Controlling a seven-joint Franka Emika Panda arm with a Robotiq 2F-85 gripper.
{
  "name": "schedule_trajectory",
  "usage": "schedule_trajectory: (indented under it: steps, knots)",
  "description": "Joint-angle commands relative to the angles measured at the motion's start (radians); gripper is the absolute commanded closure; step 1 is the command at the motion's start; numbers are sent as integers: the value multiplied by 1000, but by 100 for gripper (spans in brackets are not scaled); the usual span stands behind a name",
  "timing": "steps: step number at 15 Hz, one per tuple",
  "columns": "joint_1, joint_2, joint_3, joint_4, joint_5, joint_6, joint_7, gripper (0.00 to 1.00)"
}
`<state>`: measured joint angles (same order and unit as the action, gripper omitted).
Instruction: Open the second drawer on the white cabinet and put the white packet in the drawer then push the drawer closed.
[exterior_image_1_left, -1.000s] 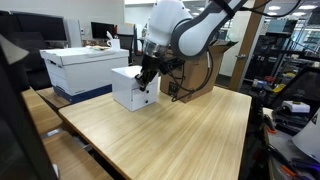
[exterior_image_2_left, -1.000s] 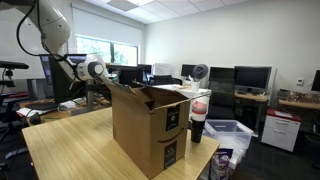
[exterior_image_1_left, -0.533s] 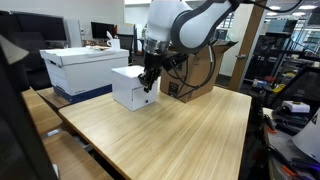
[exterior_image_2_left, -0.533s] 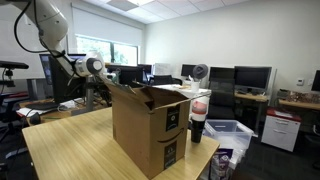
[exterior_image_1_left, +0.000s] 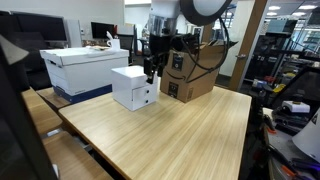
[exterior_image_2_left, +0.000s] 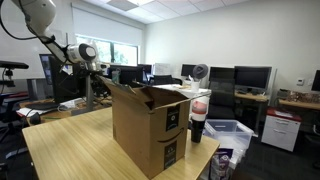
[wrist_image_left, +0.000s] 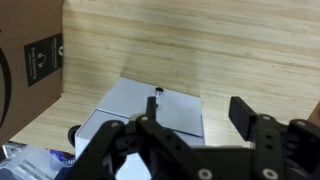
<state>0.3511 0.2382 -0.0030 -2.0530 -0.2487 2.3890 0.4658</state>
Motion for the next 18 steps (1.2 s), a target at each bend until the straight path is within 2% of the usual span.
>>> schedule_trajectory:
  steps: [1, 4, 7, 13, 14, 15, 18]
  knots:
    - [-54, -107, 57, -79, 23, -16, -78, 1]
    - [-91, -191, 82, -140, 41, -20, -148, 0]
    - [-115, -254, 89, -188, 34, -37, -163, 0]
    - [-159, -362, 101, -273, 99, -78, -193, 0]
    - [-164, -374, 103, -281, 104, -95, -178, 0]
    - [-166, -312, 111, -230, 75, -66, -160, 0]
    - [-173, -321, 118, -235, 76, -70, -160, 0]
